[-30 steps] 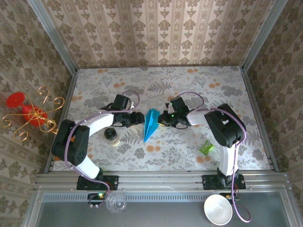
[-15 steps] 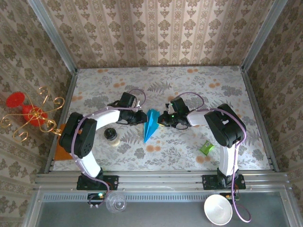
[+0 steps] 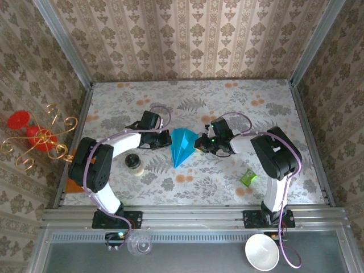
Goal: Fold a paper plane with a square sheet of paper (pick it up from the middle)
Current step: Turn over a paper plane at the center of the table.
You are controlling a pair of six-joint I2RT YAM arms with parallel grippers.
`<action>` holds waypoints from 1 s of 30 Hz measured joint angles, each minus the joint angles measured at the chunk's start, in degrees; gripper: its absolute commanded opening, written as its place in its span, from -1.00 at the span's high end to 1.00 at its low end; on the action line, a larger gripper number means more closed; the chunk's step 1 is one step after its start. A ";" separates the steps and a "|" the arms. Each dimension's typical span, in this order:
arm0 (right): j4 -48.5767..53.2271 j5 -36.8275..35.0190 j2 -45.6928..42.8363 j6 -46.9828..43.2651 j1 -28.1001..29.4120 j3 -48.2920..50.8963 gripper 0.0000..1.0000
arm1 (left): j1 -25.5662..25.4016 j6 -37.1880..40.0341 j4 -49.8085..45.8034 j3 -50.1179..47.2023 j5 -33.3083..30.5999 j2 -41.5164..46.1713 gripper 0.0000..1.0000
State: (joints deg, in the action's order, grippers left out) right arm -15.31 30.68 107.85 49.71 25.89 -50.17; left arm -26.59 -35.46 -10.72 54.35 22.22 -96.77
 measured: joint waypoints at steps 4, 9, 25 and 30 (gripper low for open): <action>-0.57 -0.35 -0.02 0.24 -0.02 0.79 1.00 | 0.02 -1.01 0.72 -1.09 -0.44 0.00 0.89; -1.27 -0.37 -0.02 1.07 -0.02 0.92 1.00 | 0.00 -1.90 0.74 -1.53 -0.61 -0.02 0.77; -1.31 0.00 0.00 1.68 -0.02 0.90 1.00 | -3.45 -1.40 -4.33 -1.44 -4.02 8.04 0.30; -1.31 0.02 0.00 1.68 -0.02 0.90 1.00 | -6.62 -0.52 -4.28 -1.44 -3.93 8.61 0.25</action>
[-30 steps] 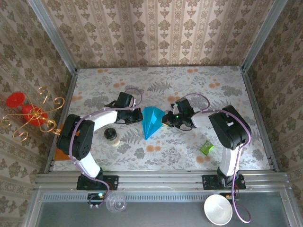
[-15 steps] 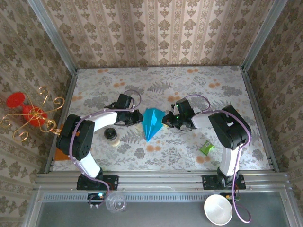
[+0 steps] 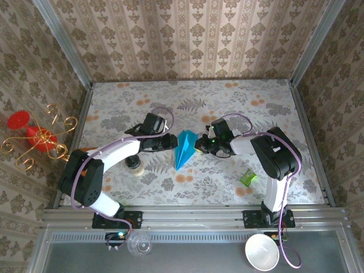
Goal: Fold a paper plane with a square sheet of paper (pick it up from the middle)
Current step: Turn over a paper plane at the center of the table.
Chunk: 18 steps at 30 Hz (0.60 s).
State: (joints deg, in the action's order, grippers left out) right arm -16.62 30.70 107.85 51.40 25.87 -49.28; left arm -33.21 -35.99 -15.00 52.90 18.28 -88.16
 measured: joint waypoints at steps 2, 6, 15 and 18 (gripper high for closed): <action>0.00 0.02 0.00 0.00 0.00 0.00 1.00 | -0.98 0.46 -0.07 0.11 0.13 -1.16 0.21; 0.02 0.04 0.00 0.00 0.00 0.00 1.00 | -2.43 1.90 -0.63 1.53 0.57 -4.79 0.30; 0.02 0.04 0.00 0.00 0.00 0.00 1.00 | -4.22 3.85 -1.55 4.52 1.38 -9.38 0.19; 0.02 0.04 0.00 0.00 0.00 0.00 1.00 | -4.70 4.33 -2.01 4.61 1.36 -10.08 0.12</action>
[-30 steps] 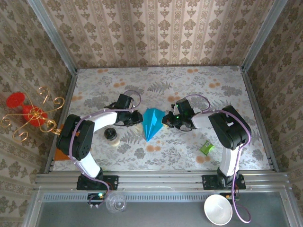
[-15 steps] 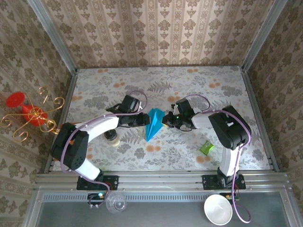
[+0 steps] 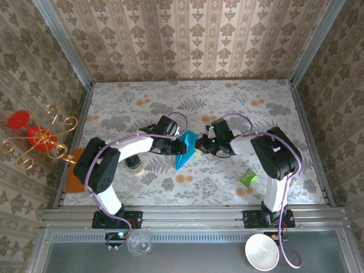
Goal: Fold a paper plane with a square sheet of paper (pick it up from the middle)
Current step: Turn over a paper plane at the center of the table, then move the paper plane to the top-center of the table.
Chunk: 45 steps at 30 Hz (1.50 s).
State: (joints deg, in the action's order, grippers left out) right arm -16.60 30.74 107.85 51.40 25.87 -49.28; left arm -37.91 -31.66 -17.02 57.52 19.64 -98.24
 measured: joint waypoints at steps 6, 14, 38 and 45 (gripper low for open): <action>0.00 0.00 0.00 0.00 0.00 0.00 1.00 | -2.67 1.95 -2.86 0.44 -1.90 -0.09 0.04; 0.00 -0.02 0.00 0.00 0.00 0.00 1.00 | -4.85 3.93 -6.64 2.29 -5.79 -0.68 0.05; 0.02 -0.02 0.00 0.00 0.00 0.00 0.99 | -6.05 5.84 -9.70 5.18 -11.08 -4.48 0.37; 0.02 -0.02 0.00 0.00 0.00 0.00 0.94 | -6.05 5.84 -9.68 5.90 -11.15 -5.27 0.44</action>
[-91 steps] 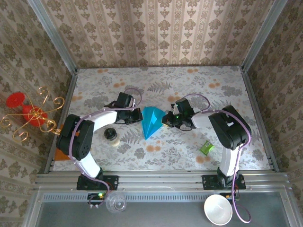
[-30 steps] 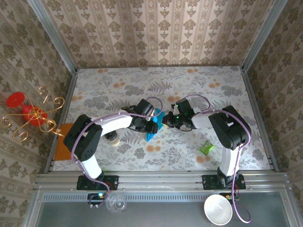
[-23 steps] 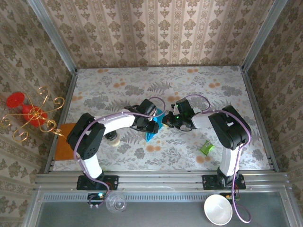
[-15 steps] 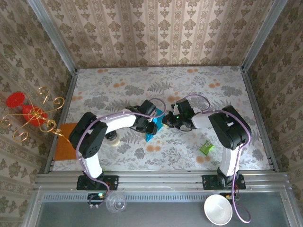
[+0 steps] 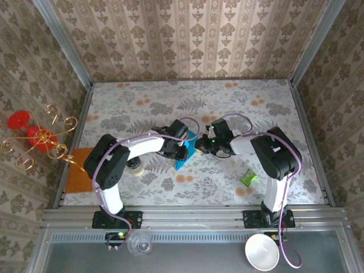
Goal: Fold a paper plane with a square sheet of paper (pick it up from the middle)
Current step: Move the paper plane to the top-center of the table.
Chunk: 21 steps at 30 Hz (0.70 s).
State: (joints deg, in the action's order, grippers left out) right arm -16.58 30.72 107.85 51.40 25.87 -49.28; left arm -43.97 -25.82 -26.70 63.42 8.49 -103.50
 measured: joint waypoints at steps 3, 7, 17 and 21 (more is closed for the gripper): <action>0.00 0.00 0.00 -0.02 0.00 0.00 0.83 | 0.00 0.00 -0.07 0.02 0.02 -0.31 0.49; 0.09 0.04 -0.02 0.17 0.00 0.00 0.54 | 0.02 0.17 -0.33 0.44 0.00 -1.05 0.63; 7.28 -6.03 -12.79 -2.43 -1.64 1.49 -0.32 | 1.38 0.15 -0.46 0.63 0.00 -0.85 0.82; 10.36 -11.65 -21.24 -4.39 -3.72 4.87 -0.43 | 3.39 0.13 -1.44 2.38 -1.33 -0.37 0.84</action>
State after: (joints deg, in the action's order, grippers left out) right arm -6.22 19.07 86.61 47.00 22.15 -44.40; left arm -40.58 -25.69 -28.14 65.80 7.16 -103.88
